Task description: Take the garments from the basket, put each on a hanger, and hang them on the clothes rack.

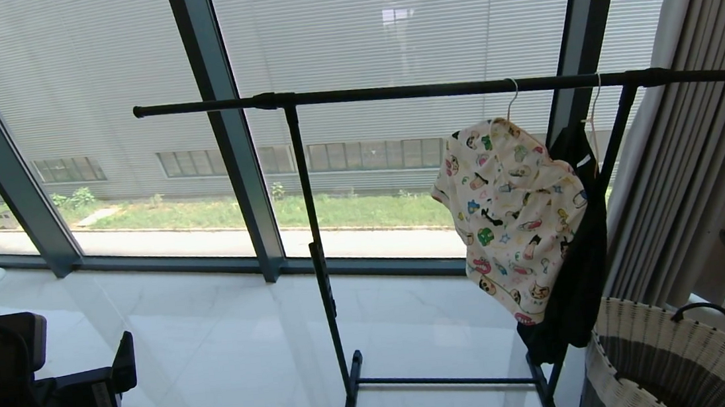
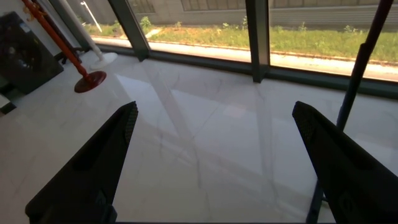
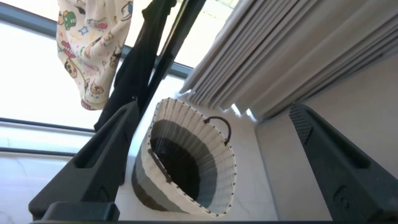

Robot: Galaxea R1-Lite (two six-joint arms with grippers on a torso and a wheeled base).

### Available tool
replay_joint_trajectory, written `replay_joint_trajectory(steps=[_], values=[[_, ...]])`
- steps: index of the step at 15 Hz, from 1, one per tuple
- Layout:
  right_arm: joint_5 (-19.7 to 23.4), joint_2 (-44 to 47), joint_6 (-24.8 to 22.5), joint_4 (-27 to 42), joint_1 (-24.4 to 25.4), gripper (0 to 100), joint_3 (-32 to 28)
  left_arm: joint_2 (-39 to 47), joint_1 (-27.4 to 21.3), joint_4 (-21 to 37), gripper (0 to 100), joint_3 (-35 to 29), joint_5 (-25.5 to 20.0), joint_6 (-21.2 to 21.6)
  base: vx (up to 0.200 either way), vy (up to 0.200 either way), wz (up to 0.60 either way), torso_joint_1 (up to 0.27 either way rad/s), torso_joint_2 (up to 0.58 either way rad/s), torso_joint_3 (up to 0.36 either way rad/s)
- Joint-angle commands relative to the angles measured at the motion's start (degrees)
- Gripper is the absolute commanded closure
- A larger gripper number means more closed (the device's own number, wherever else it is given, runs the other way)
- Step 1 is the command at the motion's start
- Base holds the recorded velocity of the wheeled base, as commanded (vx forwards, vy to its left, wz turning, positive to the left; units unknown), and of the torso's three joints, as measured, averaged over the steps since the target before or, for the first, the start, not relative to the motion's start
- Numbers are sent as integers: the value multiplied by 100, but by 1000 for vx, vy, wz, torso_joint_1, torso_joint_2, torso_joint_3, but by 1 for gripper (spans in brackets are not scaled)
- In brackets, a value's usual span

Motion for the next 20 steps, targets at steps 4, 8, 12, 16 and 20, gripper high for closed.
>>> replay_joint_trajectory(steps=[4, 8, 12, 16, 20], values=[[1, 1, -3, -4, 0, 0, 44, 10, 1, -4, 0, 0, 3, -16, 0, 0, 0, -232, 524, 290], [1, -105, 6, -4, 0, 0, 123, 10, 1, -4, 0, 0, 3, -16, 0, 0, 0, -217, 508, 288], [1, -193, 6, -4, 0, 0, 273, 10, 1, -4, 0, 0, 3, -25, 0, 0, 0, -203, 487, 287], [1, -210, 14, -4, 0, 0, 299, 1, 1, -4, 0, 0, 3, -16, 0, 0, 0, -179, 481, 292], [1, -553, -12, -4, -18, 0, 686, -131, 72, -13, 0, 0, 12, -34, 0, 0, 0, -129, 378, 243]])
